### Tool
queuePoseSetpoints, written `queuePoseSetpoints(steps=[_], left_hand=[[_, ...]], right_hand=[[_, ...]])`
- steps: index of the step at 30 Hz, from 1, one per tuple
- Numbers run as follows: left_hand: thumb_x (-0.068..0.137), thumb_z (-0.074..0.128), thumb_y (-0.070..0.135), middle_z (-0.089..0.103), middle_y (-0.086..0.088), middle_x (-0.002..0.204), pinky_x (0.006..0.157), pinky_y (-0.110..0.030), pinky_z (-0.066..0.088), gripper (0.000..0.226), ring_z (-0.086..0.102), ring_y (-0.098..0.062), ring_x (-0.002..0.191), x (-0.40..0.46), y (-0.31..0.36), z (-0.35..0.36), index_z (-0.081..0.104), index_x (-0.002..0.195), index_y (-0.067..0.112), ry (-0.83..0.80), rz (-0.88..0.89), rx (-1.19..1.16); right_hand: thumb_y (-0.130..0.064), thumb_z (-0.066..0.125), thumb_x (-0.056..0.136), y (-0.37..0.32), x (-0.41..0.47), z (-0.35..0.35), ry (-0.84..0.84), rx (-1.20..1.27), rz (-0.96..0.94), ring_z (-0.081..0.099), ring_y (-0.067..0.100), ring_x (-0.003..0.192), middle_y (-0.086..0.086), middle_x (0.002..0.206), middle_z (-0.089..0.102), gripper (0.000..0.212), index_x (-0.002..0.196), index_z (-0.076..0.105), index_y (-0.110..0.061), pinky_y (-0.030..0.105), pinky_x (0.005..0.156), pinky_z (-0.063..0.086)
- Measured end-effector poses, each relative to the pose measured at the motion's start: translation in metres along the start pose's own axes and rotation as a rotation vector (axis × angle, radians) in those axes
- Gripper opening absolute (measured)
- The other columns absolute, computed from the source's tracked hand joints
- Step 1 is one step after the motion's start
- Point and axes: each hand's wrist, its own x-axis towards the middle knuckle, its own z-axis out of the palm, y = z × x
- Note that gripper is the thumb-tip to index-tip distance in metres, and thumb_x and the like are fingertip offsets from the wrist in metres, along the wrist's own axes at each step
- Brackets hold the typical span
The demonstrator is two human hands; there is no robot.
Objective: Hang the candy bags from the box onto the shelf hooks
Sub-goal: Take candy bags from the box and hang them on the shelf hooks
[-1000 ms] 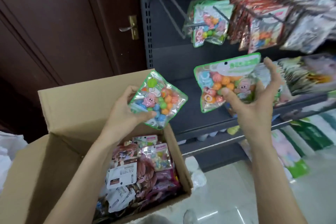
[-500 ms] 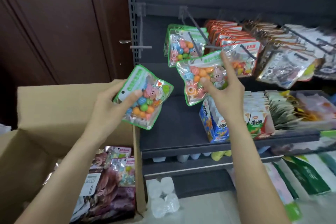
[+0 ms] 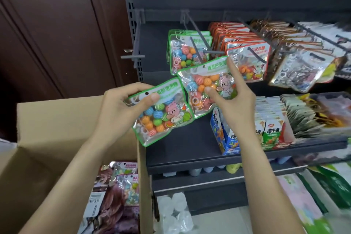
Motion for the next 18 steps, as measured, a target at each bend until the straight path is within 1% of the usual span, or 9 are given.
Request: queuePoseSetpoints(steps=[3, 5, 7, 9, 10, 11, 13, 15, 18], left_hand=[[0.08, 0.068, 0.03, 0.072, 0.016, 0.08, 0.062, -0.016, 0.053, 0.005, 0.069, -0.002, 0.076, 0.005, -0.005, 0.002, 0.07, 0.082, 0.026, -0.04, 0.018, 0.022], [0.083, 0.069, 0.031, 0.07, 0.015, 0.094, 0.07, -0.016, 0.052, 0.002, 0.065, 0.0, 0.09, 0.011, -0.009, 0.006, 0.07, 0.084, 0.03, -0.092, 0.046, 0.052], [0.083, 0.068, 0.035, 0.063, 0.017, 0.114, 0.079, -0.017, 0.052, 0.003, 0.058, 0.002, 0.107, 0.02, -0.014, 0.013, 0.07, 0.086, 0.035, -0.179, 0.059, 0.098], [0.084, 0.066, 0.035, 0.057, 0.017, 0.126, 0.087, -0.02, 0.051, 0.005, 0.054, 0.004, 0.116, 0.031, -0.018, 0.024, 0.07, 0.087, 0.036, -0.221, 0.019, 0.097], [0.085, 0.066, 0.032, 0.059, 0.015, 0.126, 0.09, -0.022, 0.051, 0.006, 0.055, 0.002, 0.116, 0.037, -0.018, 0.03, 0.071, 0.088, 0.034, -0.209, -0.026, 0.055], [0.086, 0.067, 0.029, 0.063, 0.012, 0.122, 0.092, -0.027, 0.052, 0.007, 0.06, -0.002, 0.112, 0.042, -0.019, 0.035, 0.072, 0.09, 0.029, -0.188, -0.081, -0.004], [0.087, 0.067, 0.025, 0.072, 0.007, 0.102, 0.086, -0.037, 0.056, 0.007, 0.069, -0.011, 0.095, 0.05, -0.019, 0.043, 0.073, 0.091, 0.023, -0.154, -0.142, -0.079], [0.088, 0.066, 0.022, 0.074, 0.007, 0.09, 0.078, -0.035, 0.058, 0.006, 0.072, -0.013, 0.085, 0.053, -0.021, 0.047, 0.072, 0.089, 0.023, -0.137, -0.139, -0.098], [0.089, 0.066, 0.02, 0.073, 0.006, 0.089, 0.074, -0.033, 0.058, 0.007, 0.072, -0.014, 0.084, 0.054, -0.022, 0.05, 0.071, 0.088, 0.024, -0.099, -0.12, -0.108]], right_hand=[[-0.026, 0.077, 0.08, 0.001, 0.0, 0.001, 0.007, -0.014, 0.002, 0.027, -0.035, 0.112, -0.043, 0.125, 0.034, 0.078, 0.146, 0.037, -0.032, -0.006, 0.092, 0.023], [-0.026, 0.077, 0.08, 0.002, 0.0, 0.002, 0.016, -0.02, 0.0, 0.027, -0.035, 0.113, -0.044, 0.124, 0.033, 0.078, 0.147, 0.037, -0.031, -0.005, 0.093, 0.023], [-0.022, 0.076, 0.082, 0.002, 0.0, 0.005, 0.022, 0.002, 0.0, 0.029, -0.033, 0.115, -0.044, 0.125, 0.034, 0.077, 0.147, 0.037, -0.029, -0.003, 0.095, 0.025], [-0.019, 0.073, 0.085, 0.002, 0.0, 0.007, 0.01, 0.033, -0.007, 0.03, -0.03, 0.118, -0.043, 0.128, 0.034, 0.075, 0.148, 0.035, -0.027, -0.001, 0.097, 0.026], [-0.018, 0.071, 0.086, 0.002, 0.001, 0.009, 0.001, 0.028, -0.013, 0.029, -0.03, 0.12, -0.043, 0.129, 0.033, 0.074, 0.149, 0.033, -0.027, 0.0, 0.098, 0.026], [-0.017, 0.069, 0.088, 0.002, 0.002, 0.009, -0.01, 0.013, -0.016, 0.027, -0.03, 0.12, -0.045, 0.129, 0.032, 0.074, 0.15, 0.031, -0.026, 0.001, 0.099, 0.025], [-0.015, 0.065, 0.09, 0.005, 0.003, 0.009, -0.029, -0.01, -0.011, 0.026, -0.032, 0.119, -0.048, 0.127, 0.03, 0.072, 0.151, 0.029, -0.025, 0.001, 0.099, 0.024], [-0.017, 0.06, 0.094, 0.006, 0.004, 0.006, -0.056, -0.007, 0.004, 0.026, -0.032, 0.118, -0.046, 0.128, 0.03, 0.065, 0.151, 0.029, -0.028, -0.002, 0.097, 0.024], [-0.02, 0.05, 0.101, 0.002, 0.004, 0.002, -0.054, 0.026, 0.025, 0.032, -0.034, 0.112, -0.038, 0.134, 0.032, 0.051, 0.148, 0.033, -0.03, -0.005, 0.092, 0.026]])
